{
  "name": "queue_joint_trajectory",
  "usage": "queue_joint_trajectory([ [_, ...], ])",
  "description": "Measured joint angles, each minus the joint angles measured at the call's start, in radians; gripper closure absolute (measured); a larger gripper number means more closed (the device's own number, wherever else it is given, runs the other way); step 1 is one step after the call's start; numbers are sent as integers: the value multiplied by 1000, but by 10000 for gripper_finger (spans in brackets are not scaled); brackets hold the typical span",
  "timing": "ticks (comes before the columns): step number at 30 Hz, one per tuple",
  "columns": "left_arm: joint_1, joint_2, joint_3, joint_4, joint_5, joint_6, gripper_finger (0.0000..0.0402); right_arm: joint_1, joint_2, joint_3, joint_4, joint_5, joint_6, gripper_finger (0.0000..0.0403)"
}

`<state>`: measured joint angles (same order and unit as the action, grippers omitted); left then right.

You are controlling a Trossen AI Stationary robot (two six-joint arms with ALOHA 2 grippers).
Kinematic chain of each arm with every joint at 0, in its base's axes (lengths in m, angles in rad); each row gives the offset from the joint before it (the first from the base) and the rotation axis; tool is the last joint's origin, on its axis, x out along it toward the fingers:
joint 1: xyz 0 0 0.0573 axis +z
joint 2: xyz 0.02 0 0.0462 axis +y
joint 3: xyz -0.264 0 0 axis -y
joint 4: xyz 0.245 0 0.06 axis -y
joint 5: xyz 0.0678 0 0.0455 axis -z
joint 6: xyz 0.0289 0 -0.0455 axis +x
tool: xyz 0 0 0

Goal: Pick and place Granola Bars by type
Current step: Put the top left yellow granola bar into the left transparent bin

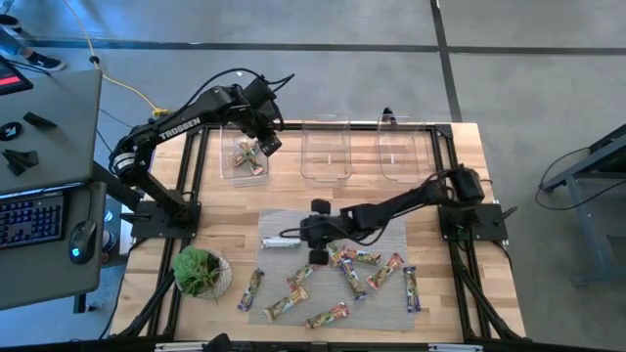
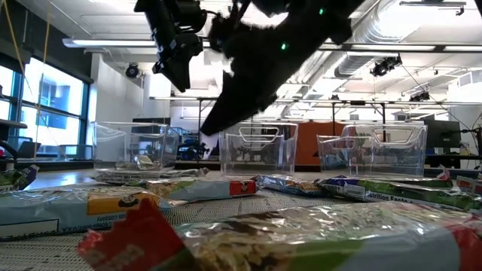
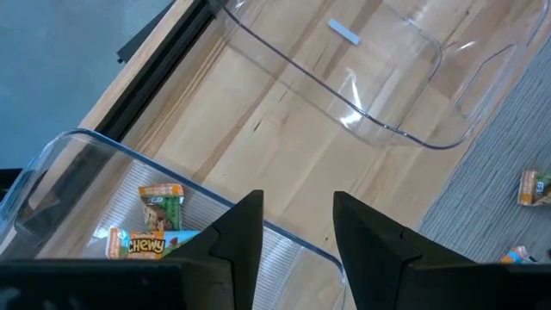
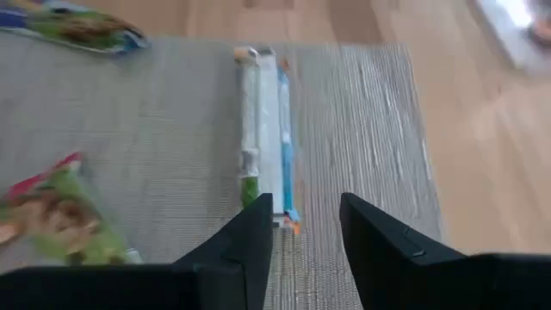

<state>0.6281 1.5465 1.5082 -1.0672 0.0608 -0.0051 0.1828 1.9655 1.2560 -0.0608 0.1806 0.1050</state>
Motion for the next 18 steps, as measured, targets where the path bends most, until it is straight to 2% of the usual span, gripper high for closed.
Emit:
queue_joint_trajectory([
  [4,0,0,0,1,0,8,266,16,-2,-6,-34,-62,-151,281],
  [9,0,0,0,2,0,9,266,29,22,-37,-2,-31,-336,281],
  [15,0,0,0,3,0,4,266,20,59,-45,120,36,-376,281],
  [18,0,0,0,6,0,4,266,9,70,-45,124,24,-376,281],
])
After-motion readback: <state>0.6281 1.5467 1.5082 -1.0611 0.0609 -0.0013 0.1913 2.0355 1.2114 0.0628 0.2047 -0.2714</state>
